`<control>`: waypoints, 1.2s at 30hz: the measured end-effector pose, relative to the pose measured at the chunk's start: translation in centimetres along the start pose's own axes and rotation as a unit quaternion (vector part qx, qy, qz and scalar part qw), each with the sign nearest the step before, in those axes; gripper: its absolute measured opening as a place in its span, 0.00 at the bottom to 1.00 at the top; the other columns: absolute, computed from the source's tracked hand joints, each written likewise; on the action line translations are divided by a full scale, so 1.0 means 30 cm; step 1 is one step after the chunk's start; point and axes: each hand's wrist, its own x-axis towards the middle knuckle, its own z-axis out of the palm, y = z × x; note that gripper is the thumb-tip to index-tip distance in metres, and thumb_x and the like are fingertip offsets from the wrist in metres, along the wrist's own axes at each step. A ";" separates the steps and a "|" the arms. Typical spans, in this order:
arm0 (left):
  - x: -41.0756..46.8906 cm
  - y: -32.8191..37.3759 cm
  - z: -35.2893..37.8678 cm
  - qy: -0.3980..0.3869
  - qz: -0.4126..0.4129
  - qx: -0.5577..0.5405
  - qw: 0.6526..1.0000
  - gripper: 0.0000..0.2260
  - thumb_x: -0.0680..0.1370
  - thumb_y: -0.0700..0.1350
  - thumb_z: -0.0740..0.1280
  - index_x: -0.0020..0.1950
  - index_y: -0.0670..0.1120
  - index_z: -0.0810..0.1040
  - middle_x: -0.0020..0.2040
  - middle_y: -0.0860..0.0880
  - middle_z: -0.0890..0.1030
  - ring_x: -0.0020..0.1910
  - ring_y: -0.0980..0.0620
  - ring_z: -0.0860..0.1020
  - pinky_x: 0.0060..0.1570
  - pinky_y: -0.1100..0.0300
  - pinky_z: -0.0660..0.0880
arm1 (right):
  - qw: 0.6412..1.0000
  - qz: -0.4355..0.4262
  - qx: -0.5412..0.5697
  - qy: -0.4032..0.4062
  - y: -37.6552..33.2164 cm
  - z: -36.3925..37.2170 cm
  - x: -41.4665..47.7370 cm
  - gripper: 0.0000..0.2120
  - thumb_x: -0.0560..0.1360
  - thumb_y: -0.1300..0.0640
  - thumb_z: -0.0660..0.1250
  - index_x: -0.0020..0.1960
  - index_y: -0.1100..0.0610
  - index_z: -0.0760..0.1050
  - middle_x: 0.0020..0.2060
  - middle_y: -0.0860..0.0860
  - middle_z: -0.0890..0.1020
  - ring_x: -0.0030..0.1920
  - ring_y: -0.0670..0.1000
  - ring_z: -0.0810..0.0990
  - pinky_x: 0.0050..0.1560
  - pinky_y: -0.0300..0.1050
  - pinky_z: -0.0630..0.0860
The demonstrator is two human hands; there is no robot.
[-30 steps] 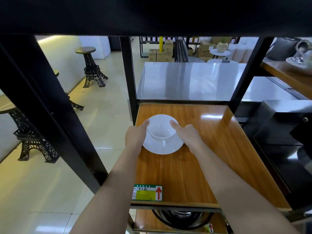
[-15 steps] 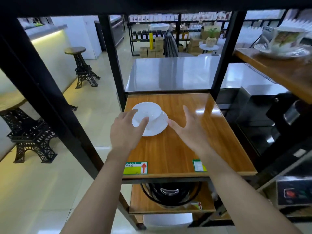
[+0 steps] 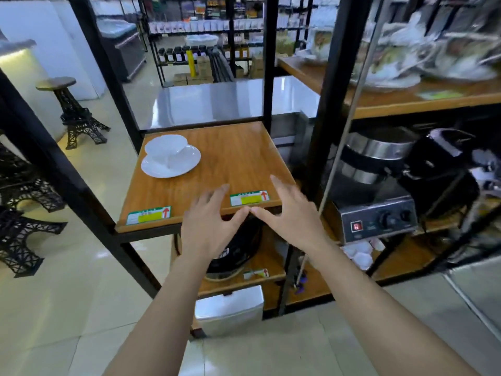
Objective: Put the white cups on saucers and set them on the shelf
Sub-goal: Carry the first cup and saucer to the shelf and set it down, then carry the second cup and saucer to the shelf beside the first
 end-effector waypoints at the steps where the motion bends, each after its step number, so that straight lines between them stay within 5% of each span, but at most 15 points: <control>1: -0.021 0.033 0.014 -0.006 0.012 -0.007 1.000 0.33 0.71 0.68 0.56 0.72 0.54 0.66 0.69 0.48 0.72 0.67 0.44 0.69 0.63 0.47 0.69 | 1.000 0.007 -0.009 0.003 0.023 -0.022 -0.039 0.40 0.71 0.31 0.57 0.76 0.46 0.49 0.73 0.50 0.64 0.71 0.53 0.65 0.68 0.54 0.64; 13: -0.276 0.467 0.193 -0.154 0.248 -0.083 0.953 0.35 0.69 0.69 0.56 0.72 0.54 0.66 0.70 0.49 0.71 0.69 0.46 0.68 0.65 0.45 0.67 | 0.962 0.229 -0.063 0.138 0.333 -0.355 -0.655 0.40 0.71 0.32 0.59 0.76 0.45 0.49 0.72 0.50 0.65 0.72 0.54 0.64 0.67 0.57 0.62; 21: -0.705 0.892 0.349 -0.260 0.419 -0.098 0.864 0.34 0.70 0.68 0.60 0.73 0.53 0.67 0.72 0.50 0.71 0.70 0.48 0.68 0.64 0.55 0.65 | 0.881 0.411 -0.072 0.224 0.517 -0.556 -1.307 0.40 0.71 0.32 0.60 0.76 0.45 0.51 0.69 0.53 0.68 0.71 0.56 0.66 0.68 0.56 0.62; 25: -0.922 1.091 0.452 -0.284 0.483 -0.078 0.824 0.42 0.64 0.74 0.51 0.73 0.54 0.65 0.70 0.50 0.72 0.68 0.47 0.69 0.63 0.52 0.69 | 0.838 0.466 -0.084 0.270 0.639 -0.643 -1.596 0.39 0.71 0.32 0.59 0.76 0.44 0.50 0.69 0.52 0.69 0.70 0.55 0.67 0.67 0.56 0.61; 36: -1.662 1.684 0.767 -0.379 0.562 -0.125 0.725 0.43 0.61 0.73 0.53 0.74 0.57 0.62 0.72 0.52 0.69 0.69 0.48 0.68 0.66 0.54 0.64 | 0.749 0.578 -0.050 0.320 1.030 -0.859 -2.340 0.42 0.69 0.30 0.59 0.76 0.42 0.46 0.74 0.51 0.63 0.73 0.54 0.63 0.70 0.61 0.61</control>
